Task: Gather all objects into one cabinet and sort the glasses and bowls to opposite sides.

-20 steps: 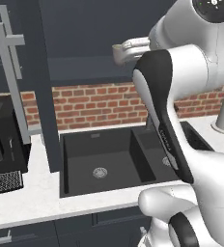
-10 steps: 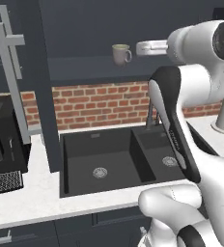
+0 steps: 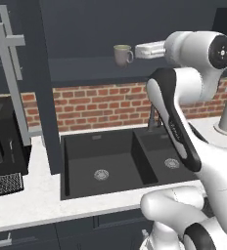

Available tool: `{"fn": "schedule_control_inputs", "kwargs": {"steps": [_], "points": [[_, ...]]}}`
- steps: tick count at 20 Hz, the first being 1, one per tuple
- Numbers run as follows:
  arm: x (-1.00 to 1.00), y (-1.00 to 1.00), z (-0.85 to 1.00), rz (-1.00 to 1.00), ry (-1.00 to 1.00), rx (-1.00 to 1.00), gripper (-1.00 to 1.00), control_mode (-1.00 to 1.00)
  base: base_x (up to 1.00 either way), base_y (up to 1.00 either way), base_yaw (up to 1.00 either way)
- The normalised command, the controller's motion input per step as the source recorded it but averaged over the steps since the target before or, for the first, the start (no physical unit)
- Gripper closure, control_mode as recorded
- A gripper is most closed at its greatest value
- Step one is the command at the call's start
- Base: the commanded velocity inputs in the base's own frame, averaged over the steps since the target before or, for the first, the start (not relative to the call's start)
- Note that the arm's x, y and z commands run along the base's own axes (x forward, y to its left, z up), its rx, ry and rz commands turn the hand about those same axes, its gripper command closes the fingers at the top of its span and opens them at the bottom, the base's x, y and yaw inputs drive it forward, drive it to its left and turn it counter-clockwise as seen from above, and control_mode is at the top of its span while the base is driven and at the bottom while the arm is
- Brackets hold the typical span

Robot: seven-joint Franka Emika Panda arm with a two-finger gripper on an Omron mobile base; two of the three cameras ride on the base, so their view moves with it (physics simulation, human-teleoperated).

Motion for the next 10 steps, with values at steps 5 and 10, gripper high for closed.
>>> {"fn": "schedule_control_inputs", "kwargs": {"steps": [5, 10], "points": [[0.13, -0.4, 0.39, 0.17, 0.18, -0.27, -1.0, -1.0, 0.0, 0.0, 0.0], [-0.03, -0.32, 0.09, 0.09, 0.06, -0.2, -1.0, -1.0, 0.0, 0.0, 0.0]]}}
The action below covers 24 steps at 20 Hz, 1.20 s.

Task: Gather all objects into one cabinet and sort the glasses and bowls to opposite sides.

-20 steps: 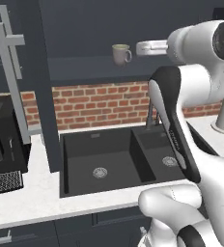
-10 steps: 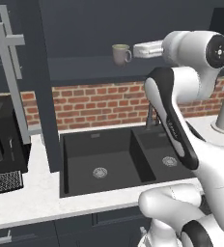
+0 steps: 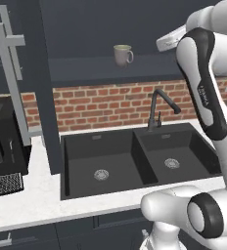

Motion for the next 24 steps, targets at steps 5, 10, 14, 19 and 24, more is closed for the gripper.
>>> {"fn": "schedule_control_inputs", "kwargs": {"steps": [5, 10, 14, 19, 24], "points": [[0.01, 0.0, -0.11, 0.0, -0.02, 0.0, -1.0, -1.0, 0.0, 0.0, 0.0], [0.13, 0.0, -0.75, 0.0, -0.06, 0.11, -1.0, -1.0, 0.0, 0.0, 0.0], [0.0, 0.0, -0.34, 0.0, -0.01, 0.01, -1.0, -1.0, 0.0, 0.0, 0.0], [0.07, 0.01, 0.0, 0.0, 0.03, 0.0, -1.0, -1.0, 0.0, 0.0, 0.0], [0.44, 0.02, 0.0, -0.01, 0.21, -0.02, -1.0, -1.0, 0.0, 0.0, 0.0]]}}
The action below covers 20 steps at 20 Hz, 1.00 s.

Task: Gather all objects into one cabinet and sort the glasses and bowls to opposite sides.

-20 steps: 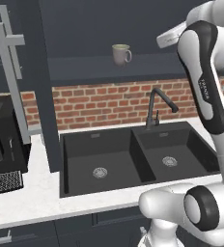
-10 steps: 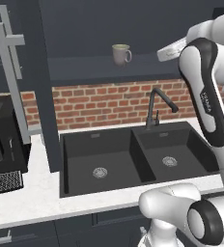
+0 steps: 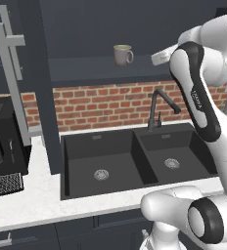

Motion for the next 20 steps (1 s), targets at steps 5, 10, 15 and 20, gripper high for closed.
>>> {"fn": "schedule_control_inputs", "kwargs": {"steps": [5, 10, 15, 20], "points": [[0.42, 0.0, -0.01, 0.0, 0.27, -0.06, -1.0, -1.0, 0.0, 0.0, 0.0], [0.08, 0.0, 0.01, 0.0, 0.05, 0.0, -1.0, -1.0, 0.0, 0.0, 0.0], [0.3, 0.09, -0.07, 0.0, 0.0, 0.1, -1.0, -1.0, 0.0, 0.0, 0.0], [0.26, 0.05, -0.26, 0.0, -0.01, 0.15, -1.0, -1.0, 0.0, 0.0, 0.0]]}}
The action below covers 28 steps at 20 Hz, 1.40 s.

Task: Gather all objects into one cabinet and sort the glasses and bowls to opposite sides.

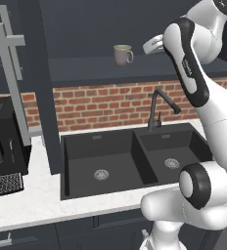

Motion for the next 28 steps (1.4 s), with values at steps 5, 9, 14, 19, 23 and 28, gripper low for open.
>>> {"fn": "schedule_control_inputs", "kwargs": {"steps": [5, 9, 14, 19, 23, 28], "points": [[0.31, 0.0, -0.17, 0.0, 0.0, 0.14, -1.0, -1.0, 0.0, 0.0, 0.0], [0.19, 0.12, 0.0, 0.0, 0.0, 0.08, -1.0, -1.0, 0.0, 0.0, 0.0], [0.26, 0.19, -0.01, 0.0, 0.0, 0.03, -1.0, -1.0, 0.0, 0.0, 0.0], [0.42, 0.08, -0.12, 0.0, 0.0, 0.0, -1.0, -1.0, 0.0, 0.0, 0.0], [0.59, 0.0, -0.15, 0.0, 0.0, 0.0, -1.0, -1.0, 0.0, 0.0, 0.0], [0.4, 0.02, -0.11, 0.0, 0.0, 0.0, -1.0, -1.0, 0.0, 0.0, 0.0]]}}
